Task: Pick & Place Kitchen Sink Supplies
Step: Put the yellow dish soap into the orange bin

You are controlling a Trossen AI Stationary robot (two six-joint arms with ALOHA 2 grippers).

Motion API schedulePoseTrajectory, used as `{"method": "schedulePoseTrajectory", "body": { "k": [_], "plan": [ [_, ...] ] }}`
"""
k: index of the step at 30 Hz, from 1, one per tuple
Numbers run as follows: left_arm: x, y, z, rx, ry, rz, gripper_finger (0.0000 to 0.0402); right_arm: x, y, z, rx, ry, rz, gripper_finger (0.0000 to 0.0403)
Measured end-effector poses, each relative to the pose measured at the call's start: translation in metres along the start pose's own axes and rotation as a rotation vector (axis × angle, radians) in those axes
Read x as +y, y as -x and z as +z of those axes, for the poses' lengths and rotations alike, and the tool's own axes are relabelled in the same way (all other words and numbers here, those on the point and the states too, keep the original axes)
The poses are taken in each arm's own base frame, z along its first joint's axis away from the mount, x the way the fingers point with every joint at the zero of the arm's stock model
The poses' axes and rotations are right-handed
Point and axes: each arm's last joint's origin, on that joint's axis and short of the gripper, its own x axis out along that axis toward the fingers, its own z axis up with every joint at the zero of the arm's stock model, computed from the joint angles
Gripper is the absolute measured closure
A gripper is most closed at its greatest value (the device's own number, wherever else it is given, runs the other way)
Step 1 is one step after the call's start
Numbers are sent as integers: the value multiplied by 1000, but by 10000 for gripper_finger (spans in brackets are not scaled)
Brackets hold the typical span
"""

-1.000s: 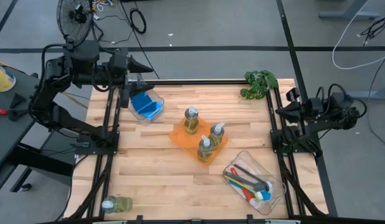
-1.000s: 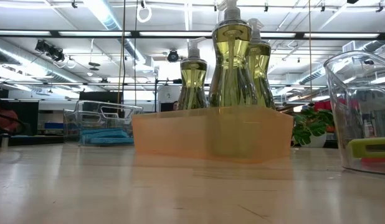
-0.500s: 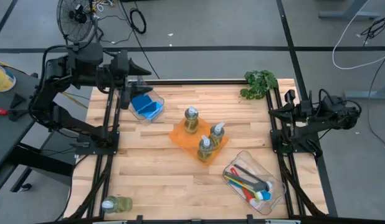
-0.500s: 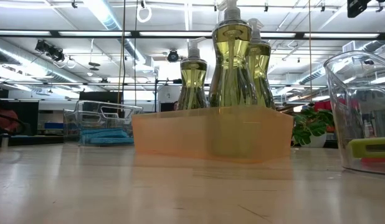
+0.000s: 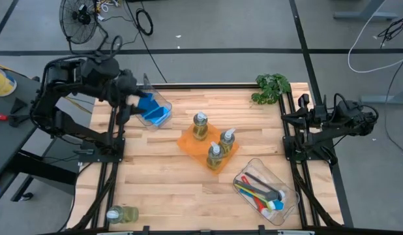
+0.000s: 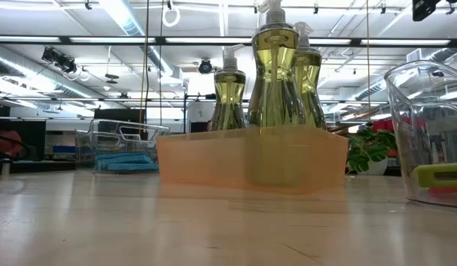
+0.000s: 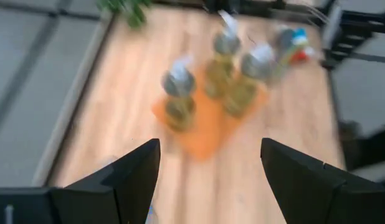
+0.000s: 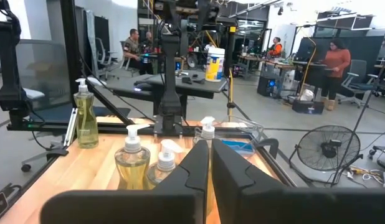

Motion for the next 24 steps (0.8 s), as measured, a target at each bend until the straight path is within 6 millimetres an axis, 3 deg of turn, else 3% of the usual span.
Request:
{"method": "schedulePoseTrajectory", "body": {
  "k": [11,24],
  "plan": [
    [-17,2,-5,46,-27,-339,118,0,0,0,0,0,0,382],
    [-24,1,-5,26,-231,-336,118,0,0,0,0,0,0,382]
  ]
}}
